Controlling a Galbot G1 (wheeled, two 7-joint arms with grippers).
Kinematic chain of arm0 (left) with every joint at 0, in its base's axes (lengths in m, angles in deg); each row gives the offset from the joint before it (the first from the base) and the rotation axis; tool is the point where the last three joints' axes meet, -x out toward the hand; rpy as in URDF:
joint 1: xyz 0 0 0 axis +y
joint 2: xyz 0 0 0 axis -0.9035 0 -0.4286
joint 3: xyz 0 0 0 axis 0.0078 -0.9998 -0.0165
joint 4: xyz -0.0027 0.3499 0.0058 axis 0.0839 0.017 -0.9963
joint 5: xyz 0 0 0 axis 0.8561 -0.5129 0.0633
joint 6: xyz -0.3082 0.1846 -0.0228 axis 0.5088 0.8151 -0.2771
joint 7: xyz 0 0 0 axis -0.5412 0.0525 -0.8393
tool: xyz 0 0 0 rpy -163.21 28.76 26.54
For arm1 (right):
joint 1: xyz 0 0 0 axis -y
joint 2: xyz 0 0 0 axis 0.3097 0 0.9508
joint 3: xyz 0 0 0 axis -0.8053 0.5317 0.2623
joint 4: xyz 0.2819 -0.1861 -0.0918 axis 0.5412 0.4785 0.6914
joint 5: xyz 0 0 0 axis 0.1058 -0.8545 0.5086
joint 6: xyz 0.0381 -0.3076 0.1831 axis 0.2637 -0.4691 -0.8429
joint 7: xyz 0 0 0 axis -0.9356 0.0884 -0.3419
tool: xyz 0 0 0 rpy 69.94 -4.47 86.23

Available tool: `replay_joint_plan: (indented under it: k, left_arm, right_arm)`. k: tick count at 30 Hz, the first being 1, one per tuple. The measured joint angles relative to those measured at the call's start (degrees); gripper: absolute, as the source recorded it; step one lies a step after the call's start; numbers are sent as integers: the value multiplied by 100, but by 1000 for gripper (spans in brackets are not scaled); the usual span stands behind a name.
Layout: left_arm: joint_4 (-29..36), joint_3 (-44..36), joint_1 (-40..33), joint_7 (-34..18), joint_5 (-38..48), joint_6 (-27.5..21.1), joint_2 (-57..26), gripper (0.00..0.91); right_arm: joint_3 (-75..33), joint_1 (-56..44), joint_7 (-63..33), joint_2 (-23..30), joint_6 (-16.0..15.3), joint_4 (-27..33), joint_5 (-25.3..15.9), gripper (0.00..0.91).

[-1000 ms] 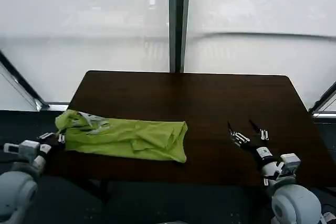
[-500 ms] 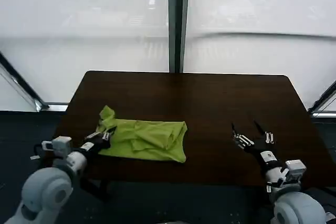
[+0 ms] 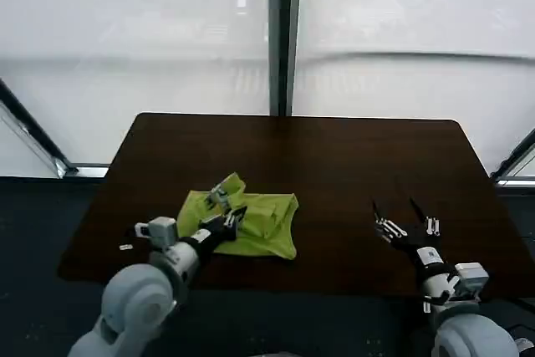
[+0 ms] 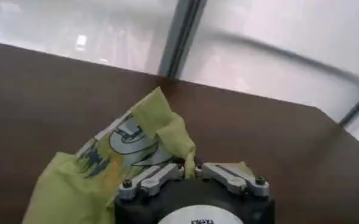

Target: Fold and organize the clothes.

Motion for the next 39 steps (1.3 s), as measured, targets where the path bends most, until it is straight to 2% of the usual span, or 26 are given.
replay_joint_plan:
  k: [14,15,17,18,29,36,39]
  left_arm:
    - [-323,-581,-148,46,-267,0,598,0]
    - [-351,-609,-165,53,-280,0,639,107]
    - [-423,-640,-212,72,-330,0,719,107]
    - [-458,-654,-234,79,-366,0,758,878]
    - [-840,-841,-321,364,-908,0,1172,878]
    - [-720,-1044,-120,373,-1061,0,1422,878]
    - [-583,-1040,-23,528,-1317,0,1397,878]
  right_arm:
    - [62,78,-1,84,-9,139,-109,878]
    - [72,78,1,103,-9,137,-125,878]
    - [99,71,5,139,-4,139,-171,878]
    - [120,62,15,159,8,144,-200,878]
    - [196,99,70,123,48,250,-284,878]
    - [313,173,104,33,55,286,-295,878]
    - [432,249,238,-68,25,304,-315,878]
